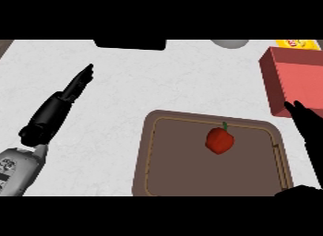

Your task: Pick the bell pepper from the tray and place it in the cardboard box

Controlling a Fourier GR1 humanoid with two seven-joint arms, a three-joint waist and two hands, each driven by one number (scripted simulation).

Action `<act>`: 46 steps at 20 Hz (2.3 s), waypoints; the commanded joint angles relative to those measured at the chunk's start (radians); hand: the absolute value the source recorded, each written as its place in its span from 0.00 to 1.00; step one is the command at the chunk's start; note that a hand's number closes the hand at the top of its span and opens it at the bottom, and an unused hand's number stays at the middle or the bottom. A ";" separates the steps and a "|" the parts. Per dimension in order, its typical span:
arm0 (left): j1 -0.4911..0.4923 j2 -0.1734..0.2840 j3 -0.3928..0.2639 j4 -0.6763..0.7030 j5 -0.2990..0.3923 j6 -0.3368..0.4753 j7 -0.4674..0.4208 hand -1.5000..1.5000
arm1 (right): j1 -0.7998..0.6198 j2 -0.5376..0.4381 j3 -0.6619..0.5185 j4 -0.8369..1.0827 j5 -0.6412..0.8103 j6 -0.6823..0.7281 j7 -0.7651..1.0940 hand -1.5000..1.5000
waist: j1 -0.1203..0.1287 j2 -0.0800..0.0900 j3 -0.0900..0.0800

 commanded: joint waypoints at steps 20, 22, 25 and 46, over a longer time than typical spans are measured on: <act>0.006 -0.018 0.016 0.019 -0.026 0.004 0.012 0.50 | -0.385 0.430 0.165 0.504 -0.007 0.211 0.316 0.00 | -0.034 -0.016 0.004; -0.020 -0.003 0.050 0.028 0.003 -0.019 0.010 0.50 | -0.419 0.472 0.165 0.560 -0.001 0.243 0.316 0.00 | -0.038 -0.016 0.004; 0.029 -0.022 0.036 0.033 -0.013 -0.003 -0.016 0.50 | -0.426 0.540 0.178 0.627 0.033 0.247 0.316 0.00 | -0.045 -0.018 0.005; 0.061 -0.012 0.088 0.005 -0.024 -0.033 -0.013 0.50 | -0.343 0.767 0.139 0.845 0.257 0.246 0.311 0.00 | -0.059 -0.013 0.009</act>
